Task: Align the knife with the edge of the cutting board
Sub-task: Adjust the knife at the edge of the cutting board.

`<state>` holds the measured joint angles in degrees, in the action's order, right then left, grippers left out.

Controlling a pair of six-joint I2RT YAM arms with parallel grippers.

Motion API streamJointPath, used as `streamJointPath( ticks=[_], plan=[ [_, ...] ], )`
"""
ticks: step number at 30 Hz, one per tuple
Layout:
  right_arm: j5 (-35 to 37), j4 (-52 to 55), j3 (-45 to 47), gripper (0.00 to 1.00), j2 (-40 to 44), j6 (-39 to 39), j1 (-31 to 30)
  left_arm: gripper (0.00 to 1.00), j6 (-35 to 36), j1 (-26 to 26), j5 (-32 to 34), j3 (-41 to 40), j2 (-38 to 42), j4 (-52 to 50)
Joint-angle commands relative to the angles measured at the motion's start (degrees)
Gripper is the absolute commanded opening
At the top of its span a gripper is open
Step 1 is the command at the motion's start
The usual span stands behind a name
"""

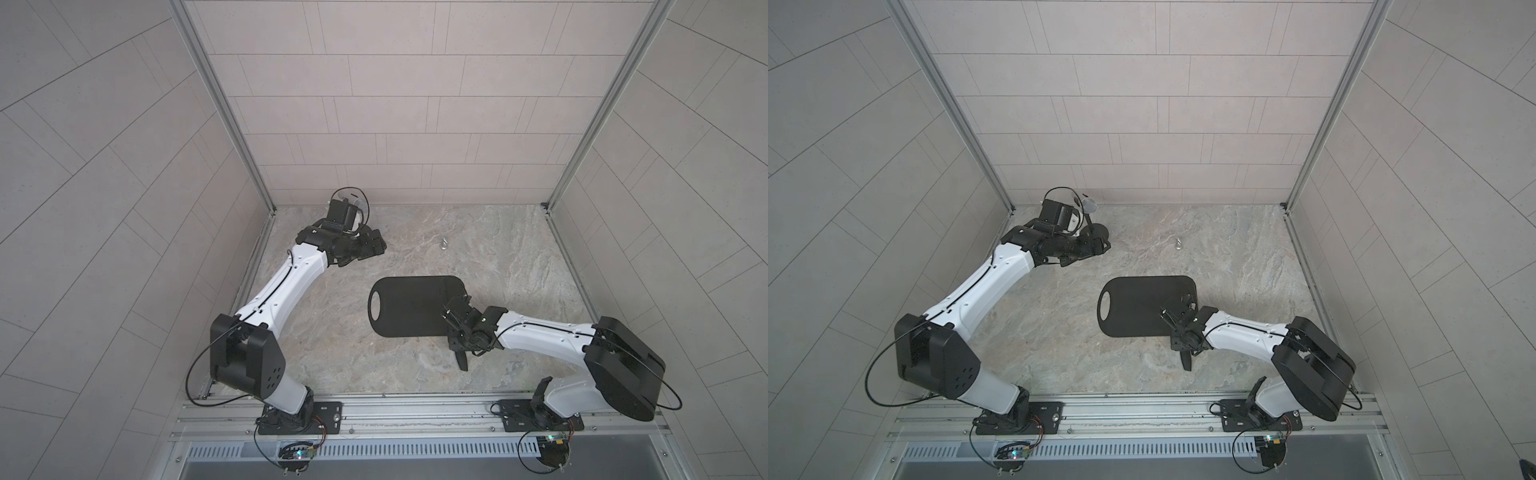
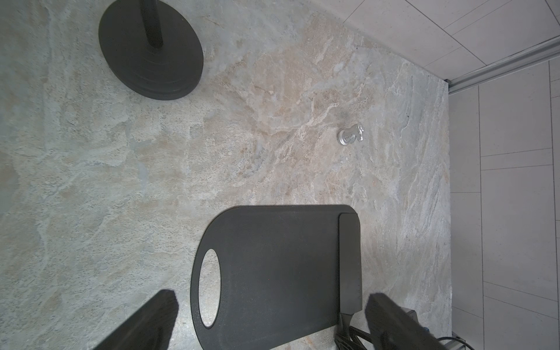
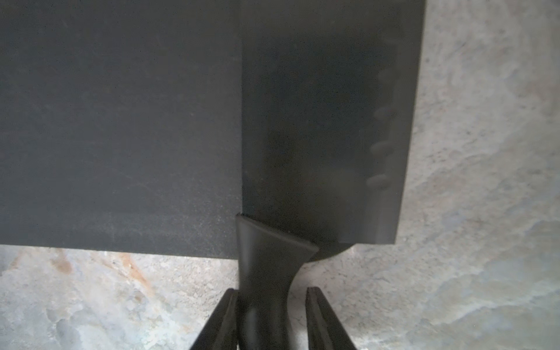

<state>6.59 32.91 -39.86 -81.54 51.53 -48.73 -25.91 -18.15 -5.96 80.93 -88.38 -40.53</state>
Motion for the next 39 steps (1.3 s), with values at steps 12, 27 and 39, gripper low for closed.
streamJointPath(
  ticks=[12,27,39],
  plan=[
    [0.2,-0.6,-0.2,0.34,-0.5,0.4,0.2,1.0,1.0,-0.4,0.1,0.0,0.7,-1.1],
    [0.3,-0.5,-1.8,0.31,-1.8,0.7,0.2,1.0,1.0,-0.4,0.1,0.1,0.7,-1.1],
    [0.6,-0.7,-2.5,0.3,-2.4,0.9,0.2,1.0,1.0,-0.4,0.1,0.0,0.7,-1.1]
  ],
)
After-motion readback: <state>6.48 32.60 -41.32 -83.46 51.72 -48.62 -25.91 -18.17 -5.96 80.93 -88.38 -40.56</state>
